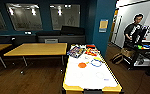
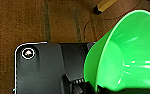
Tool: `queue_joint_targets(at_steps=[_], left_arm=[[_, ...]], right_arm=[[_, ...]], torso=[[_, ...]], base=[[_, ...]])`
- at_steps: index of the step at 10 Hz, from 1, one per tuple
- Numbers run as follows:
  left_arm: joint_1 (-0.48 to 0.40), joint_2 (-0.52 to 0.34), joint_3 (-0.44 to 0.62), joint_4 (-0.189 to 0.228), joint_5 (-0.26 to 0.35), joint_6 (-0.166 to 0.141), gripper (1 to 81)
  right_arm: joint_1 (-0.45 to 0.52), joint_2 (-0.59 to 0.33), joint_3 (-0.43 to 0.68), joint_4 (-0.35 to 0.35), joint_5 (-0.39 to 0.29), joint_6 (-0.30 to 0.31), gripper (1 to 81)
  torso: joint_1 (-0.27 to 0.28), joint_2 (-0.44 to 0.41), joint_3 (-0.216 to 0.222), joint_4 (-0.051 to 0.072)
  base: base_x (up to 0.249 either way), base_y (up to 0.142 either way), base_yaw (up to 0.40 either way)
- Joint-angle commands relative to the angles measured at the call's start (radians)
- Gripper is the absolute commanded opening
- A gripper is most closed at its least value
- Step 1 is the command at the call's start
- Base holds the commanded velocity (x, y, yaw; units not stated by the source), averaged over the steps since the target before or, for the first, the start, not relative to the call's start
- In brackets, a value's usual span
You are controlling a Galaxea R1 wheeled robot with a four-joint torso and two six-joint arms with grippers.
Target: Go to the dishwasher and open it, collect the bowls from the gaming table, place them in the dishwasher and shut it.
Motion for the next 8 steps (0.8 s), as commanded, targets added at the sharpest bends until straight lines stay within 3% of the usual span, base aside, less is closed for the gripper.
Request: queue_joint_targets(at_steps=[1, 3, 4, 8], left_arm=[[-0.038, -0.017, 0.015, 0.021, 0.035, 0.01, 1.0], [-0.033, -0.021, 0.024, 0.021, 0.032, 0.01, 1.0], [-0.031, -0.032, 0.048, 0.028, 0.032, 0.01, 1.0], [-0.031, -0.115, 0.179, 0.038, 0.03, 0.009, 1.0]], right_arm=[[0.03, -0.016, -0.003, -0.012, -0.026, -0.003, 1.0], [0.021, -0.06, 0.059, -0.021, 0.017, 0.0, 1.0], [0.017, -0.112, 0.142, -0.024, 0.041, 0.0, 1.0], [0.024, -0.269, 0.38, -0.029, 0.047, 0.0, 1.0]], torso=[[0.001, 0.0, 0.0, 0.0], [0.001, 0.0, 0.0, 0.0], [0.001, 0.0, 0.0, 0.0], [0.001, -0.001, 0.0, 0.0]], base=[[-0.096, 0.0, 0.0], [-0.096, 0.0, 0.0], [-0.096, 0.0, 0.0], [-0.089, 0.0, 0.0]])
